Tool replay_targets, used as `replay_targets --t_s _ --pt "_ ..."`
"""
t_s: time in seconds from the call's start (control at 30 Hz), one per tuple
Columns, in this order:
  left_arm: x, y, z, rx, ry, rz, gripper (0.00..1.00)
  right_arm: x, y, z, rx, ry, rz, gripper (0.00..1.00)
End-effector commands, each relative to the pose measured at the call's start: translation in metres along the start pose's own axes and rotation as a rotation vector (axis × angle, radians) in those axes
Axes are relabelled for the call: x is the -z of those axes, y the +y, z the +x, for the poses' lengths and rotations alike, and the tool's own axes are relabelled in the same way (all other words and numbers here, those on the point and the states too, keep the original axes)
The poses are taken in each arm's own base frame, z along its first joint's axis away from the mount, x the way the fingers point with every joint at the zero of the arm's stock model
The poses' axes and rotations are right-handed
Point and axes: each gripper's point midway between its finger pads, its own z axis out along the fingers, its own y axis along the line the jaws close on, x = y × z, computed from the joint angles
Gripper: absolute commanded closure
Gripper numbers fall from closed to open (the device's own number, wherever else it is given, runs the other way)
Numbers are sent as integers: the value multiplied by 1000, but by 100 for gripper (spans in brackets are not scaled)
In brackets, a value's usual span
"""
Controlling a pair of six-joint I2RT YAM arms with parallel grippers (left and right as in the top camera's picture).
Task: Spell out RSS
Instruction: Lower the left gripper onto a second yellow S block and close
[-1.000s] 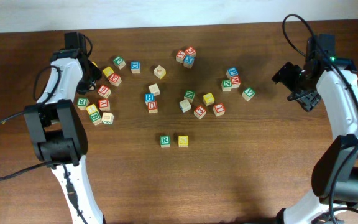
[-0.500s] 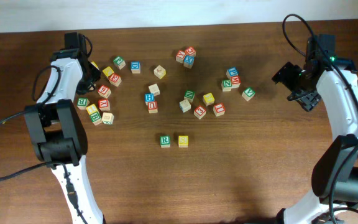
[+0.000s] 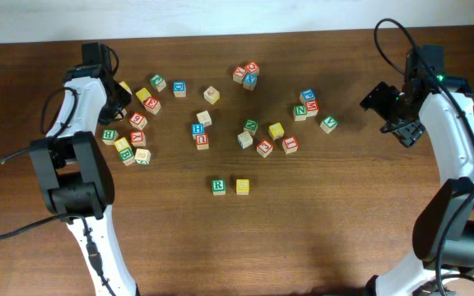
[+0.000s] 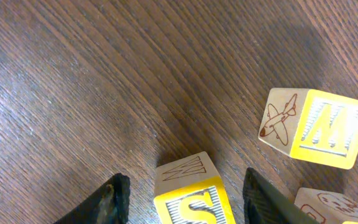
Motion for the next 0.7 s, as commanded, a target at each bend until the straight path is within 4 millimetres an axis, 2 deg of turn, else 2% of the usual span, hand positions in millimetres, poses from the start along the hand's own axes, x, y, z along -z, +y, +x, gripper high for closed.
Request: replay_targets --t_s 0.0,0.13,0.37,0.53,0.67 --pt "-4 3 2 6 13 -7 59 0 -3 -1 -8 -5 9 2" --pt "-4 4 5 4 27 -9 58 0 -3 -1 -8 -5 9 2" --pt "-4 4 5 4 27 -9 66 0 -3 -1 -8 -5 9 2" --pt "-4 4 5 0 26 -8 78 0 -3 -1 -8 -5 9 2" --pt "5 2 4 -33 28 6 77 0 -3 -1 -8 -5 9 2"
